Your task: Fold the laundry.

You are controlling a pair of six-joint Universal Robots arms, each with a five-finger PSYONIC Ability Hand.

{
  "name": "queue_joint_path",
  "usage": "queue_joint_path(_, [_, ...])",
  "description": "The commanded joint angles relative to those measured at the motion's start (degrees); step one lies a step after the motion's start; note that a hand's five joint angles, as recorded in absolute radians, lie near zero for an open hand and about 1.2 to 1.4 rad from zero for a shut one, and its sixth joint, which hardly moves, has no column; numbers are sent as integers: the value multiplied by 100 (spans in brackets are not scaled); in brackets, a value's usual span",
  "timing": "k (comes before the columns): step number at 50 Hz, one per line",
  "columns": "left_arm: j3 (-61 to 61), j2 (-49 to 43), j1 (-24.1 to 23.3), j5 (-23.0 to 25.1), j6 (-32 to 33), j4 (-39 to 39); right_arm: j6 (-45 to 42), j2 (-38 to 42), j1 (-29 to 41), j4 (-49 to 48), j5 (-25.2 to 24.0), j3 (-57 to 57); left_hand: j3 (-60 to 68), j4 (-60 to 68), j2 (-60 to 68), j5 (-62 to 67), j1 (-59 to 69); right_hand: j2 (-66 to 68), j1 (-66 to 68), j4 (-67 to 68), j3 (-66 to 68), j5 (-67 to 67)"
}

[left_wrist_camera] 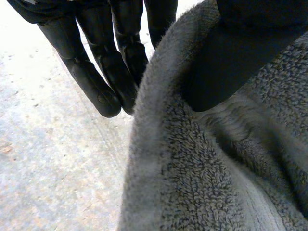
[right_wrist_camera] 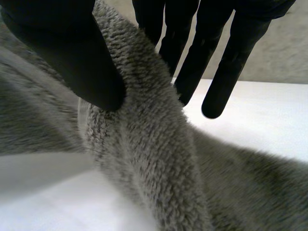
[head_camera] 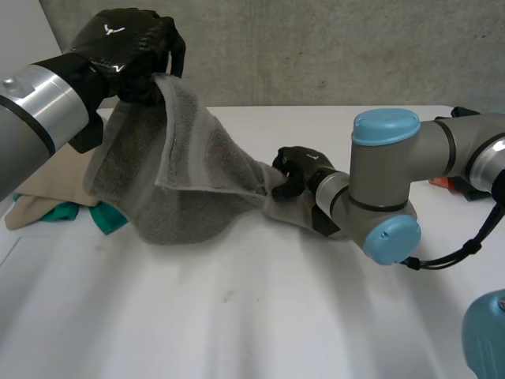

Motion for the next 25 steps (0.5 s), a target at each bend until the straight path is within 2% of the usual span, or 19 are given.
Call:
queue_joint_path(1, [-177,148,314,-18,29,-50,-283,-331,-432,37,184,-141,1195,1136,1138,1255,1472,1347,1728,1368,1394,1475])
queue_joint_path(5, [-283,219,595,-45,143,-76,-871,-1033,-880,64,-18,-18,1195,1136,1138,1255,1472,1347,1728,1368,1394,1475])
queue_joint_path(9, [-458,175,1165,-1,529,-85,-1767,-1868,-1591,274,-666,-9,1195,1136,1138,1255,1472,1347,1728,1368,1394,1475])
queue_joint_path(15, [-643,-194,1738,324,1329,-418,-1989,-2142,-2392,661,-1178,-299,1195,1136,1138,1255,1472,1347,1728,1368,1394,1475])
queue_joint_path(21, [-539,-1009,1537,956,2347,-1164,-2287,-1722,-2245,1319,-1425,-413,1195,1136,1138,1255,1472,1347,1728,1368,1394,1475])
queue_joint_path(25, [4,-1730,1308,835,2858,-1315,-2708,-1388,-2077,1226,-1163,-553,1195,1136,1138,1255,1472,1347,1728,1368,1394,1475])
